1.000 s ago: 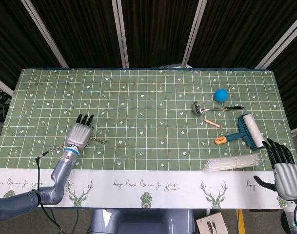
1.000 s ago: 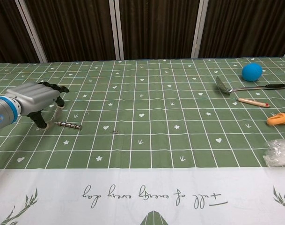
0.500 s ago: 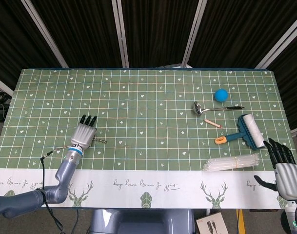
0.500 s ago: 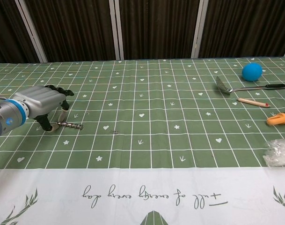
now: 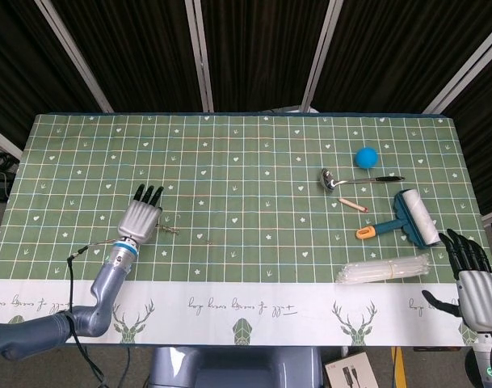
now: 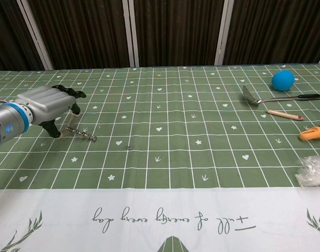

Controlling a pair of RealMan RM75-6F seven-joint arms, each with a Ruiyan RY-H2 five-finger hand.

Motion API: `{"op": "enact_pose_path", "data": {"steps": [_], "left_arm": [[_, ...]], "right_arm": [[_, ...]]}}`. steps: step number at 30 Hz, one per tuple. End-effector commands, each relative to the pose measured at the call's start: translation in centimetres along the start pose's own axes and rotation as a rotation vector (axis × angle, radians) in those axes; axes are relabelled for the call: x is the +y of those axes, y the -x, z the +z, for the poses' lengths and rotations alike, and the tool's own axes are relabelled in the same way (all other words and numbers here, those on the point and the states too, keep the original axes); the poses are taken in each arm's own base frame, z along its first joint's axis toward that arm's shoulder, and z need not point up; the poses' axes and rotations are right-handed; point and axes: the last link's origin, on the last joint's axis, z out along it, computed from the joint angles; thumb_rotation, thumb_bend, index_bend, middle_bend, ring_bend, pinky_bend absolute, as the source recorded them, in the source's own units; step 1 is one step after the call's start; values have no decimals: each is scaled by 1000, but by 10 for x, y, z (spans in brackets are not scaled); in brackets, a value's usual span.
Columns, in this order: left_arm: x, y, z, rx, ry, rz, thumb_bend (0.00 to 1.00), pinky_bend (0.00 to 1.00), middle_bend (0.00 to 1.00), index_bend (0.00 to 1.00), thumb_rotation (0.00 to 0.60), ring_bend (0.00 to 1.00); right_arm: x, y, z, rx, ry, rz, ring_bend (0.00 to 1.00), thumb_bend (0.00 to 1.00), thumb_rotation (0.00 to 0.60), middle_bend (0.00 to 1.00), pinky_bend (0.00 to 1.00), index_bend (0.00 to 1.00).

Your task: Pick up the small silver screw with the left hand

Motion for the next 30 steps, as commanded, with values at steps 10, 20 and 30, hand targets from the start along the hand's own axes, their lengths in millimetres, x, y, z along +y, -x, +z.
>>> {"op": "enact_pose_path", "data": {"steps": [10,20,30], "left_arm": [[-3,-63,2,226,109,240,491,0,0,608,600,0],[8,-86,-1,317,185,275,491,0,0,639,600,0],[32,-91,-12,328,253,251,491,0,0,640,600,0]], "right_arm": [[-1,1,1,-2,3,1,0,50,600,0,59,0],[0,1,1,2,4,4,0,51,600,0,59,0],[0,1,2,4,5,2,0,50,600,0,59,0]]}}
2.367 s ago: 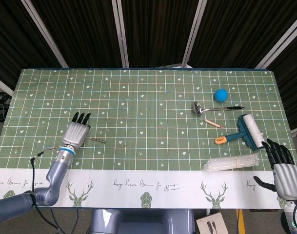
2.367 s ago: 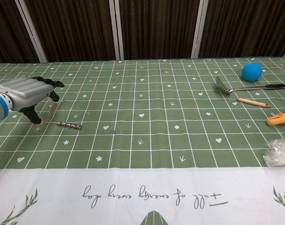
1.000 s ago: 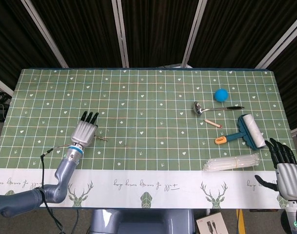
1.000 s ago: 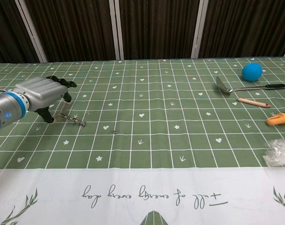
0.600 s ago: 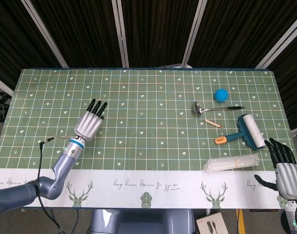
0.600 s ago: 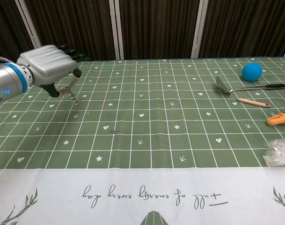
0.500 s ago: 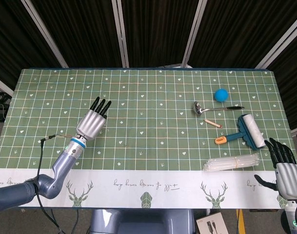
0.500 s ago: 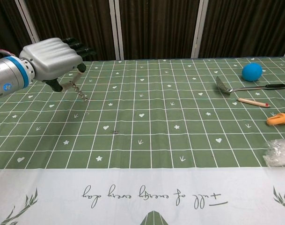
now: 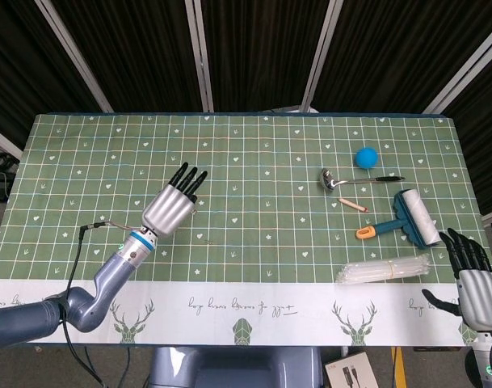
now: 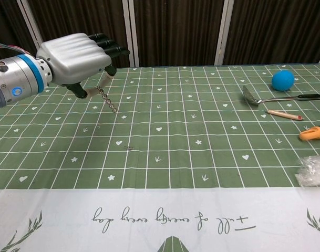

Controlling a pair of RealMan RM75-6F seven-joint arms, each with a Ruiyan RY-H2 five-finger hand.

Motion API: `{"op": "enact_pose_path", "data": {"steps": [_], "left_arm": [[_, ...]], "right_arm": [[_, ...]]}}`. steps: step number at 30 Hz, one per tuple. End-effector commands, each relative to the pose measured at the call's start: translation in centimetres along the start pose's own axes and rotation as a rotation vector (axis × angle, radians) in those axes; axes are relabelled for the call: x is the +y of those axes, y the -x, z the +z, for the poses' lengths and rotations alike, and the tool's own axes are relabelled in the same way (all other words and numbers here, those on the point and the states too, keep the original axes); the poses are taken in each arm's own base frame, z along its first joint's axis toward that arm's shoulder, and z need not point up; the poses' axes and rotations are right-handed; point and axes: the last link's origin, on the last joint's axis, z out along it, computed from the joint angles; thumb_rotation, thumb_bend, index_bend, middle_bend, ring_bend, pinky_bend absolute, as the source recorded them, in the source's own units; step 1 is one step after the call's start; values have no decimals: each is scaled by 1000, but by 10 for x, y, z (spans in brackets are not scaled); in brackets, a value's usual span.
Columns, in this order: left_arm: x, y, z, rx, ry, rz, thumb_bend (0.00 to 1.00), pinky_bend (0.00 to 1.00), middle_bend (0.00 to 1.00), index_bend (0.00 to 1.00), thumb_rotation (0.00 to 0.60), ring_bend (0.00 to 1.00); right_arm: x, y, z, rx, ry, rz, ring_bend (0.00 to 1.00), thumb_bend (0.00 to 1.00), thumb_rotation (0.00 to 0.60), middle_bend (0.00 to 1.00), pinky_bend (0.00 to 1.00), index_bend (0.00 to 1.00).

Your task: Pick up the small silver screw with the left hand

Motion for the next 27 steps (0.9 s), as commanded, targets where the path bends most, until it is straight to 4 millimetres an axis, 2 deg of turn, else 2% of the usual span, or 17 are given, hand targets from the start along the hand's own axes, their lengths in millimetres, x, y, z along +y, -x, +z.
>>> {"op": "enact_pose_path", "data": {"steps": [1,15,27], "left_arm": [[8,-2,-2,5,21,-4,491,0,0,640,600,0],[42,-8,-11,-4,99,-54,493,0,0,640,600,0],[47,-7,-17,-15,109,-58,492,0,0,641,600,0]], "right_arm": [[0,0,0,0,-1,-3,0,51,600,0,59,0],[2,-1,-3,5,15,-12,0,50,600,0,59,0],[3,-3,-5,9,18,-12,0,50,600,0,58,0]]}}
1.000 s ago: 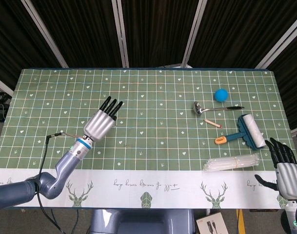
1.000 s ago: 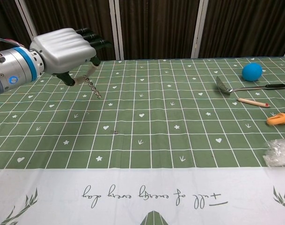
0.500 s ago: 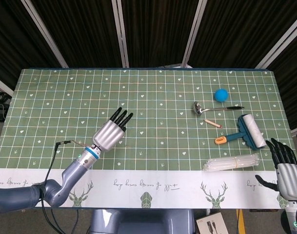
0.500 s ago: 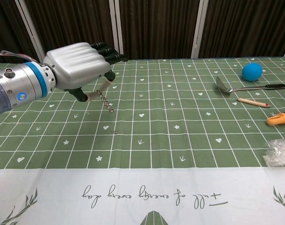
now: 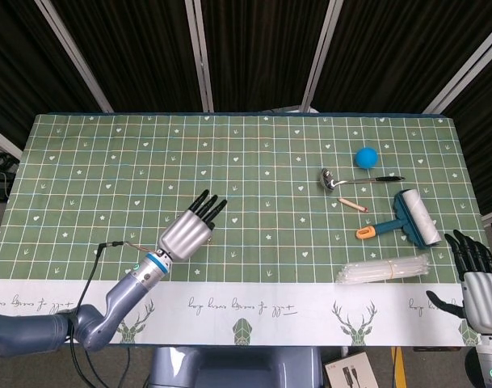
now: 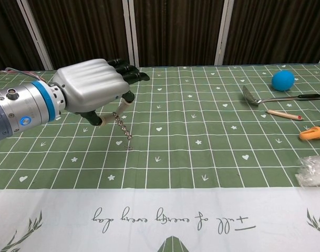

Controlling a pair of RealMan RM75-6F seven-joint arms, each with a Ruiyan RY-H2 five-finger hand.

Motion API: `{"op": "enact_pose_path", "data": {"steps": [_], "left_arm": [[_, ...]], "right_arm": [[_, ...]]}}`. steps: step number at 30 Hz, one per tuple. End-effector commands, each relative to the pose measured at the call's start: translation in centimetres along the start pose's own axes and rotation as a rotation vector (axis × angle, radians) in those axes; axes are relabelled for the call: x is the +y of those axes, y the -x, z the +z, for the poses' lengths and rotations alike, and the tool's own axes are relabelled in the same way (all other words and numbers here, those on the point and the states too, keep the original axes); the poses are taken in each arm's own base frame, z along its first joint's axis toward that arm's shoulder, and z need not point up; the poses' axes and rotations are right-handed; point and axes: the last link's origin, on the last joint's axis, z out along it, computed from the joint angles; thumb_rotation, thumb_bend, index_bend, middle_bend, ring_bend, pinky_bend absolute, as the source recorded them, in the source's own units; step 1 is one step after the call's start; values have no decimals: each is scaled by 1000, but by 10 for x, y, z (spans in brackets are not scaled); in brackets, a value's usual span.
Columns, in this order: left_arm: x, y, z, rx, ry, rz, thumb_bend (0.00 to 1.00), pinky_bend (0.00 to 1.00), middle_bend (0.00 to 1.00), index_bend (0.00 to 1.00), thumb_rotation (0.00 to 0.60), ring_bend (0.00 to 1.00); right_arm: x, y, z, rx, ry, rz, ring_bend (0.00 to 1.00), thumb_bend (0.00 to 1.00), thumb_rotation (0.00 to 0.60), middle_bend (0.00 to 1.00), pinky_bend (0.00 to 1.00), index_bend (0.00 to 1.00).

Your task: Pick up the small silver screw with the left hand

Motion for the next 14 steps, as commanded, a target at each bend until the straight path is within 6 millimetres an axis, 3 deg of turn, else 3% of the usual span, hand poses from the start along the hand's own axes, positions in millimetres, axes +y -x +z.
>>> {"op": "enact_pose_path", "data": {"steps": [1,14], "left_arm": [[0,1,-1,-5,-3,-4,491,0,0,641,600,0],[4,4,-8,-29,-2,-24,492,0,0,644,600,0]], "right_arm": [[0,0,0,0,-1,0,0,50,600,0,59,0],[-2,2,1,-5,-8,1,0,50,600,0,59,0]]}}
